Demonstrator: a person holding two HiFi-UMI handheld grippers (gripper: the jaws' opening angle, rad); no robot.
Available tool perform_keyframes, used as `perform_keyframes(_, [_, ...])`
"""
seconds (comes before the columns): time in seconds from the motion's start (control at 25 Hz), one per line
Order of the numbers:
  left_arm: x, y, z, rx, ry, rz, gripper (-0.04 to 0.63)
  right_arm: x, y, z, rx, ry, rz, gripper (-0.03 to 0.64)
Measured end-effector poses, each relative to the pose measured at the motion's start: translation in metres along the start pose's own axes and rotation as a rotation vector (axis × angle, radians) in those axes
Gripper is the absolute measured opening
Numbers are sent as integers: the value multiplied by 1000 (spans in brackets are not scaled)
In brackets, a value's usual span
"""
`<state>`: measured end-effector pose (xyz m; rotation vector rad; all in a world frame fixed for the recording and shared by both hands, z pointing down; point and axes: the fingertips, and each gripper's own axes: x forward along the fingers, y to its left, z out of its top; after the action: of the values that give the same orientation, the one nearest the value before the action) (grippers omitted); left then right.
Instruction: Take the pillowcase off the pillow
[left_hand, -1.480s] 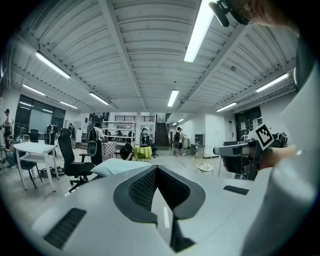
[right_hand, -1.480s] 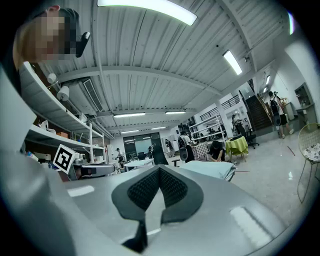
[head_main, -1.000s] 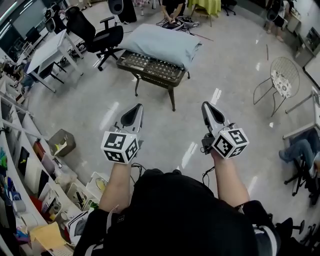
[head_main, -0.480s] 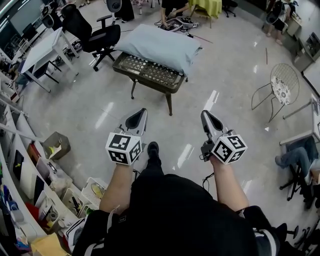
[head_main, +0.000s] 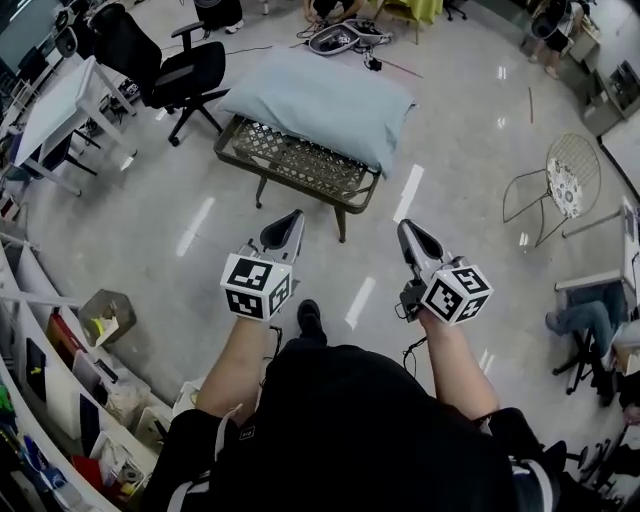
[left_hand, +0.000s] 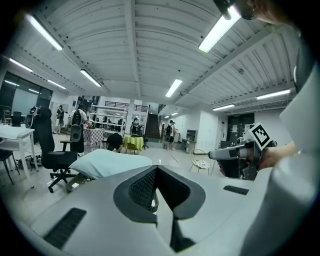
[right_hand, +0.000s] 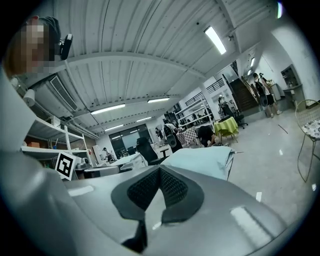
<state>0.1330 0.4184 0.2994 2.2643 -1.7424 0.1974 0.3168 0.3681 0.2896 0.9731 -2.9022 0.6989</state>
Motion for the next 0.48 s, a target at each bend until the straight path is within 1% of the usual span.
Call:
perform_keyframes(0.16, [33, 43, 14, 26, 6, -39, 0, 53, 4, 10, 7, 0, -7, 8])
perform_keyframes(0.24, [48, 62, 19, 33, 15, -53, 0, 71, 2, 14, 0, -5, -25, 8])
perform_keyframes(0.32, [64, 74, 20, 30, 28, -68, 0, 85, -7, 17, 4, -6, -53, 8])
perform_keyframes(0.48, [99, 87, 16, 29, 63, -100, 0, 108, -38, 25, 28, -17, -100, 8])
